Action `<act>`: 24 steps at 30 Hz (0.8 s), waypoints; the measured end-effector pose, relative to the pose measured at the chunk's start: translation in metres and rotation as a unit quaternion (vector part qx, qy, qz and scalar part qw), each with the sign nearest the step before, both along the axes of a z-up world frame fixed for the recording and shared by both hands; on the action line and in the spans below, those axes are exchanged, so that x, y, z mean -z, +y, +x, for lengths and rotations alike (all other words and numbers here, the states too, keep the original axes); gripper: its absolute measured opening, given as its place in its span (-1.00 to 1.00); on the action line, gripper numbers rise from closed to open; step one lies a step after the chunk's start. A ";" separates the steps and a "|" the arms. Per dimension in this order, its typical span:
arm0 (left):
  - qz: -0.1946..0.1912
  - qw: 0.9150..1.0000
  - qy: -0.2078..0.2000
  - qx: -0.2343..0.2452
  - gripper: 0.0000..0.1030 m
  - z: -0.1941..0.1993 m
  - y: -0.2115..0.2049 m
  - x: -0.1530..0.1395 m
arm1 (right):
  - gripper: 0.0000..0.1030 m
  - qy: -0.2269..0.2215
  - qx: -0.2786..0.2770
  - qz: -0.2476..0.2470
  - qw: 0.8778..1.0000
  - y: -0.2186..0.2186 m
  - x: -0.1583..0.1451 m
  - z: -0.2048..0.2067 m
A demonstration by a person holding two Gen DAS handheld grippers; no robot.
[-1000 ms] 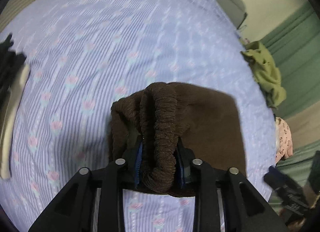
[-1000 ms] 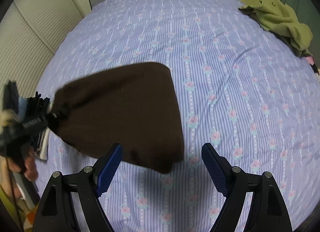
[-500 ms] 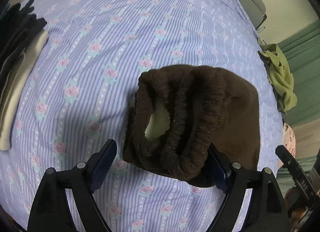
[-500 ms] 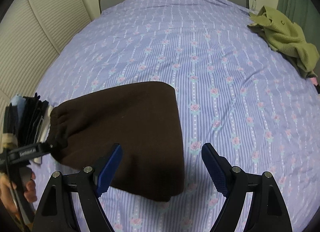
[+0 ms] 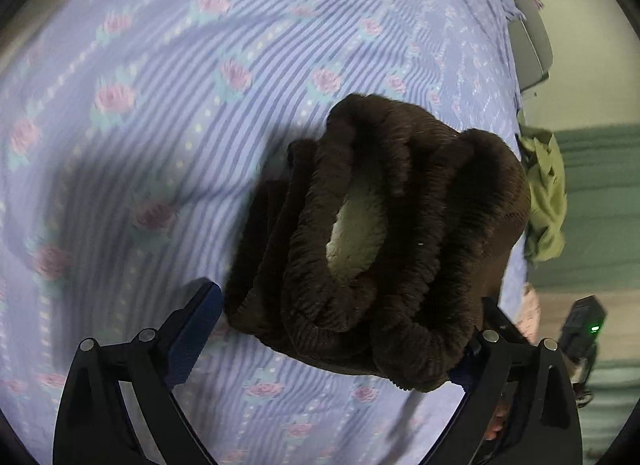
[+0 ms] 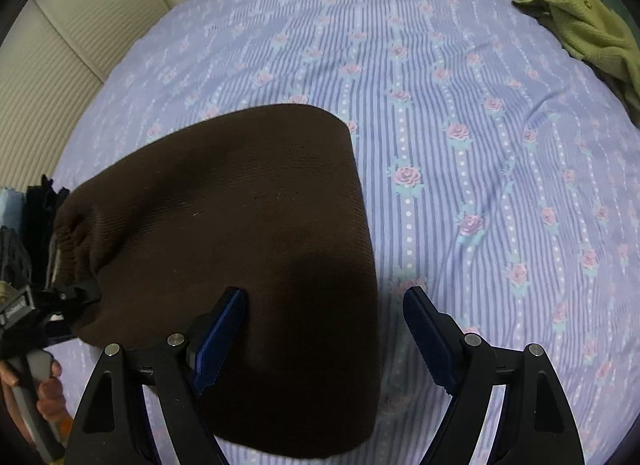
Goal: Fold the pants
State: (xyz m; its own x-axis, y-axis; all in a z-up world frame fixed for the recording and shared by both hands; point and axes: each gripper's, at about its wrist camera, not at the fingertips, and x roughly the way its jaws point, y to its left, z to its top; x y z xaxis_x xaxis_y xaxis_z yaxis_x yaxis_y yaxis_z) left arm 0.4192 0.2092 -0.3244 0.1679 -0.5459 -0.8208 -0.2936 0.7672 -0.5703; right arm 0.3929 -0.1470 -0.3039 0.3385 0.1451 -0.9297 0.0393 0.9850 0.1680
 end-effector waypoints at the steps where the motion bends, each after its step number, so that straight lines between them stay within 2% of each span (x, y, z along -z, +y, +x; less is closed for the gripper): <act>1: -0.003 1.000 0.002 -0.004 0.94 -0.001 0.000 0.002 | 0.59 0.001 -0.002 0.001 1.000 0.001 0.002 0.002; 6: -0.012 1.000 0.008 -0.012 0.95 -0.004 -0.002 0.008 | 0.61 0.012 -0.007 0.017 1.000 -0.001 0.015 0.011; 8: -0.015 1.000 0.007 -0.016 0.94 -0.006 -0.003 0.009 | 0.73 0.017 0.001 0.025 1.000 -0.005 0.021 0.013; 14: -0.038 0.998 0.024 -0.048 0.78 -0.016 -0.004 0.007 | 0.77 0.029 0.022 0.066 0.997 -0.013 0.039 0.016; 17: -0.029 0.998 0.019 -0.049 0.76 -0.022 -0.005 0.000 | 0.77 0.034 0.031 0.086 0.995 -0.016 0.044 0.018; 19: -0.025 0.998 0.027 -0.054 0.84 -0.020 -0.006 0.007 | 0.77 0.037 0.034 0.097 0.994 -0.018 0.047 0.018; 20: -0.030 0.997 0.035 -0.060 0.89 -0.017 -0.009 0.013 | 0.77 0.039 0.033 0.102 0.993 -0.019 0.049 0.019; 22: -0.077 0.992 0.063 -0.082 0.93 -0.014 -0.012 0.030 | 0.76 0.043 0.034 0.104 0.993 -0.018 0.052 0.020; 23: -0.108 0.987 0.073 -0.092 0.88 -0.013 -0.015 0.035 | 0.72 0.045 0.035 0.103 0.993 -0.018 0.052 0.021; 24: -0.118 0.985 0.076 -0.097 0.74 -0.013 -0.018 0.036 | 0.65 0.047 0.034 0.108 0.992 -0.018 0.052 0.022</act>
State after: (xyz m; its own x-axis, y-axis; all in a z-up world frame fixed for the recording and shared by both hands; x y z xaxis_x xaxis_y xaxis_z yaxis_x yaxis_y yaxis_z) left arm 0.4063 0.1916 -0.3600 0.1726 -0.6938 -0.6992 -0.5179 0.5398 -0.6636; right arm 0.4150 -0.1646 -0.3559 0.2670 0.3246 -0.9074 0.1309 0.9206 0.3679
